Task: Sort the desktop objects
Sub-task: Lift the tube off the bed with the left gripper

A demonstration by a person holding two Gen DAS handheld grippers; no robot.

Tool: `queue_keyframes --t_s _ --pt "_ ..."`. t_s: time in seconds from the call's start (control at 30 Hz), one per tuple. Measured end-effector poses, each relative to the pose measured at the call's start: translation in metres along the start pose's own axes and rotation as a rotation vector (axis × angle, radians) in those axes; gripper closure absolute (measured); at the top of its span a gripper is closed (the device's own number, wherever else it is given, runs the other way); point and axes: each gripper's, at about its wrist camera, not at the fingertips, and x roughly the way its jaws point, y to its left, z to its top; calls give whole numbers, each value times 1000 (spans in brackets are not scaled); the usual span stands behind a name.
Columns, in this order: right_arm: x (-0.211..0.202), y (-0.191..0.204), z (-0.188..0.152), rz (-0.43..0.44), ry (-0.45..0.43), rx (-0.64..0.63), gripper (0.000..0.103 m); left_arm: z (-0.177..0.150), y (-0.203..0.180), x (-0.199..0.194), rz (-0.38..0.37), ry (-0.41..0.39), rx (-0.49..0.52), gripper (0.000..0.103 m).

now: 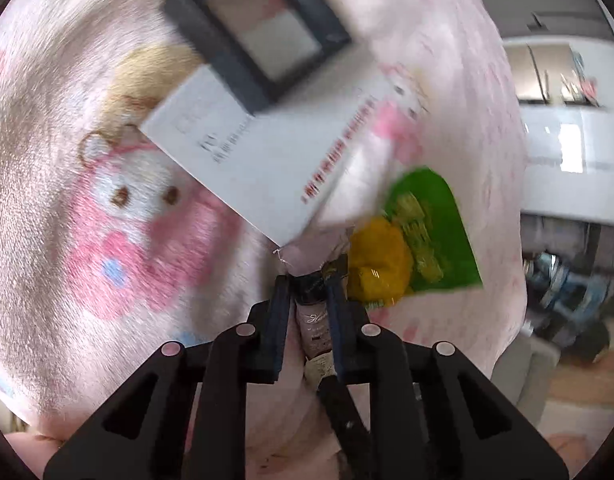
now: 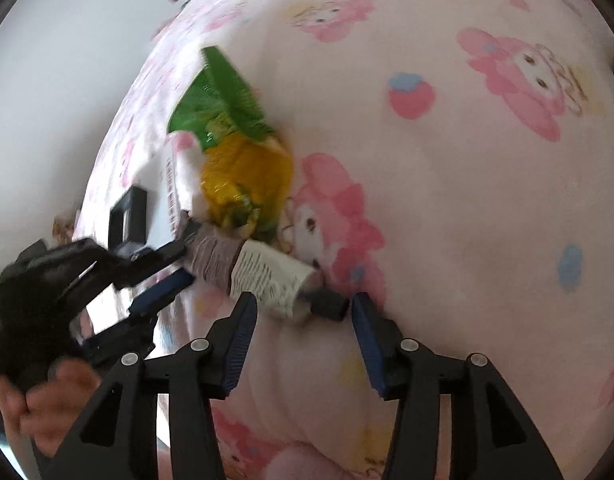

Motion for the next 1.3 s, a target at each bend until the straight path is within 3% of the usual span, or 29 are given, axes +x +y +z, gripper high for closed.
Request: queue_keyframes --t_s 0.1,0.17,0.23,0.3,0.37,0.47,0.6,0.7,0.87,1.1,1.3 --pt "-16 -5 -7 -57 -54 -14 58 -3 -30 23 -15 68 72 86" --pt "-28 -18 -10 -47 -78 23 57 -9 -46 40 -39 162 117 87" --pt "-38 -32 -13 -13 -98 72 57 -14 -58 67 -84 281 100 87" --pt "-45 -41 -10 -5 -116 106 57 -9 -64 83 -78 314 62 87" --pt "-46 -41 -7 -35 -118 101 57 15 -52 67 -98 263 1 82" --pt "-46 -35 -10 -42 -97 87 57 26 30 -17 -88 112 -50 75" --pt "-41 -31 -20 -34 -63 89 57 61 88 -86 -58 -39 -82 73" --pt "-27 -28 -14 -48 -45 59 57 51 86 -90 41 -111 -13 74" --pt "-23 -28 -8 -53 -58 43 54 63 58 -47 136 -44 60 86" --pt "-52 -43 -19 -11 -98 53 54 66 17 -7 161 62 259 86" --pt "-75 -56 -24 -32 -129 88 54 90 9 14 97 124 211 86"
